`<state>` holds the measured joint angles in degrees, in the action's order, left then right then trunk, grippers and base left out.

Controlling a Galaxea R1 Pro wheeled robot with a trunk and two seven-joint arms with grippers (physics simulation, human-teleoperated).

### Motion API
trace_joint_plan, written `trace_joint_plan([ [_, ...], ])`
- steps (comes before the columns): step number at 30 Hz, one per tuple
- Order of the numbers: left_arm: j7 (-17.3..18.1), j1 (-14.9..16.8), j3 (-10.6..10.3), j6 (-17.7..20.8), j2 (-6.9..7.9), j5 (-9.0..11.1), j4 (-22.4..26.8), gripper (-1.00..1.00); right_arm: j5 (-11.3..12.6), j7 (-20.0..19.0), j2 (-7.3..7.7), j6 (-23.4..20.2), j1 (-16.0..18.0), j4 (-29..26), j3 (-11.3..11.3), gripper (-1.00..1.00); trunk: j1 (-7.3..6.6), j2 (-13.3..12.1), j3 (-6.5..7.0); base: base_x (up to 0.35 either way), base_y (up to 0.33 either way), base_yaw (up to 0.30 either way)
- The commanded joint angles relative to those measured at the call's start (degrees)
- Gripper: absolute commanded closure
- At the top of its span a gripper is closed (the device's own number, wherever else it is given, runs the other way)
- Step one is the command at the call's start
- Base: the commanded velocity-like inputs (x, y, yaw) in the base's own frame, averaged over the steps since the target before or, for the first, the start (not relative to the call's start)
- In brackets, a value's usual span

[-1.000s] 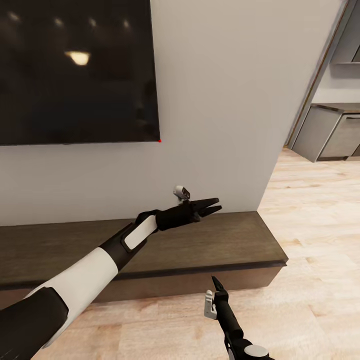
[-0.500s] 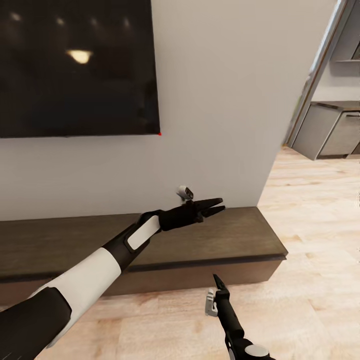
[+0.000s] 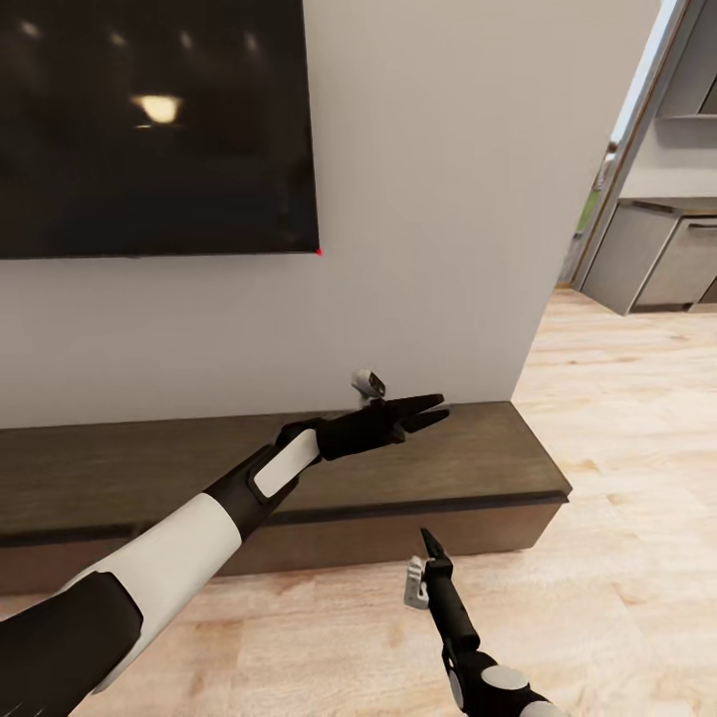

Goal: Place each of the two pumpkins and all three candles from the living room inside a cabinet in the living room (use any cabinet), then make sure every cabinet is closed, and position the cauldron so it is next to a table in the living room.

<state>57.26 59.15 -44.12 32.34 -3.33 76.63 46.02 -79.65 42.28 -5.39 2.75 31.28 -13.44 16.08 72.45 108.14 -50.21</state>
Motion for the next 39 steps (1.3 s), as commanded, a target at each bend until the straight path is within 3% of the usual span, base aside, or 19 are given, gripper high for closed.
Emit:
trace_joint_plan([
  [1,0.0,0.0,0.0,0.0,0.0,0.0,0.0,-1.0,0.0,0.0,-0.16,-0.1,1.1,0.1,0.0,-1.0,0.23,0.4,-0.19,0.0,0.0,0.0],
  [14,0.0,0.0,0.1,0.1,0.05,0.0,0.0,-1.0,-0.7,-1.7,-0.64,-0.3,4.4,0.8,0.2,-1.0,3.08,5.6,-2.52,0.0,0.0,0.0],
  [21,0.0,0.0,0.1,0.0,0.08,0.0,0.0,-1.0,-0.1,-6.9,-0.77,0.0,5.6,1.0,0.3,-1.0,4.62,8.4,-3.78,0.0,0.0,0.0],
  [39,0.0,0.0,0.1,0.0,0.08,0.0,0.0,-1.0,0.2,-7.1,-1.36,1.3,5.8,0.5,0.2,-1.0,8.57,15.7,-7.01,0.0,0.0,0.0],
])
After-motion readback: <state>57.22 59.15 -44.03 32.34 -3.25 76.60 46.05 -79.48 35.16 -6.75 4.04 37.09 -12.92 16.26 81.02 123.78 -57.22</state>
